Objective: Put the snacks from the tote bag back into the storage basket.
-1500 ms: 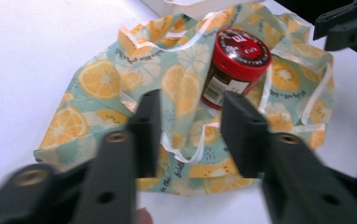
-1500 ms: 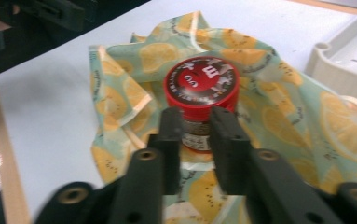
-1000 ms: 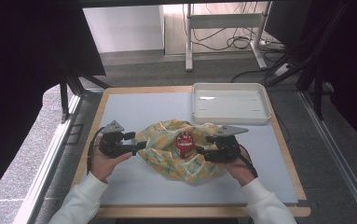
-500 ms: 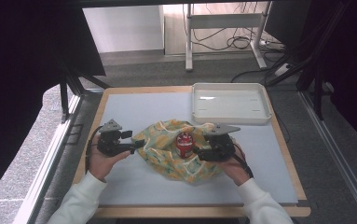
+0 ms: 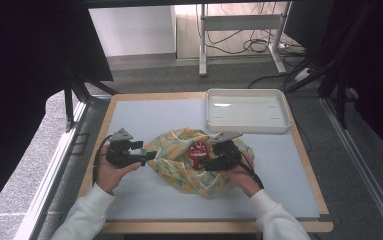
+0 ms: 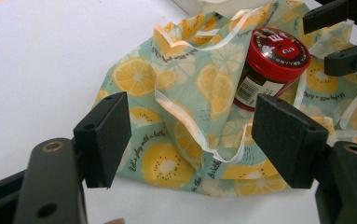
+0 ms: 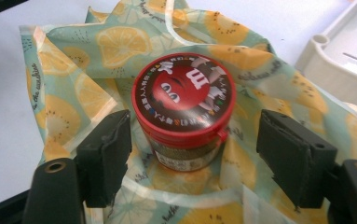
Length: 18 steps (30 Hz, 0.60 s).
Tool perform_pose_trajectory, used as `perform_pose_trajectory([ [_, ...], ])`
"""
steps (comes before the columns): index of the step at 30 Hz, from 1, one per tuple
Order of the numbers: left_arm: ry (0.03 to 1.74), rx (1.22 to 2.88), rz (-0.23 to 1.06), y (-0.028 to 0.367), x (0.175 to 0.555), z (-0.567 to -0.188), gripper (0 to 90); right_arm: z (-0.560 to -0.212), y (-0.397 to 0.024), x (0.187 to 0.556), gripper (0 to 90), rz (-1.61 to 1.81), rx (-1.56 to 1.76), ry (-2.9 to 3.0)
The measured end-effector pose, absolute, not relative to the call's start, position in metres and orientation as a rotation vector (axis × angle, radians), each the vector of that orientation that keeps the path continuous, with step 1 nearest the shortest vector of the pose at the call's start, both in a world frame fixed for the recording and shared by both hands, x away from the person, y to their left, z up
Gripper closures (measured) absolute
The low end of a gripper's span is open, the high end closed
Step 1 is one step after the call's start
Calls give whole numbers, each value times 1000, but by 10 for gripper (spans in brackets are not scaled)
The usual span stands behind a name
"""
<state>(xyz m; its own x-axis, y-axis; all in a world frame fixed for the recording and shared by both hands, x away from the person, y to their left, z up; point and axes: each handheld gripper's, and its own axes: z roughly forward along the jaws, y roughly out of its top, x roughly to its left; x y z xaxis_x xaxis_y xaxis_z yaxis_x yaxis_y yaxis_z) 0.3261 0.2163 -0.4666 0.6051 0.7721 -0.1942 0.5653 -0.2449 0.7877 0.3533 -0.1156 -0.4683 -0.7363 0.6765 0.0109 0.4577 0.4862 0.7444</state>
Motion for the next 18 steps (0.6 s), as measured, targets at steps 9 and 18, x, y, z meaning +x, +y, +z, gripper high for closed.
perform_pose_trajectory([
  [9,1069,1943,266,215,328,-470,280,-477,-97,361,202,1015,962,2487],
  [18,1074,1952,239,215,336,-477,280,-491,-82,372,190,940,978,2513],
])
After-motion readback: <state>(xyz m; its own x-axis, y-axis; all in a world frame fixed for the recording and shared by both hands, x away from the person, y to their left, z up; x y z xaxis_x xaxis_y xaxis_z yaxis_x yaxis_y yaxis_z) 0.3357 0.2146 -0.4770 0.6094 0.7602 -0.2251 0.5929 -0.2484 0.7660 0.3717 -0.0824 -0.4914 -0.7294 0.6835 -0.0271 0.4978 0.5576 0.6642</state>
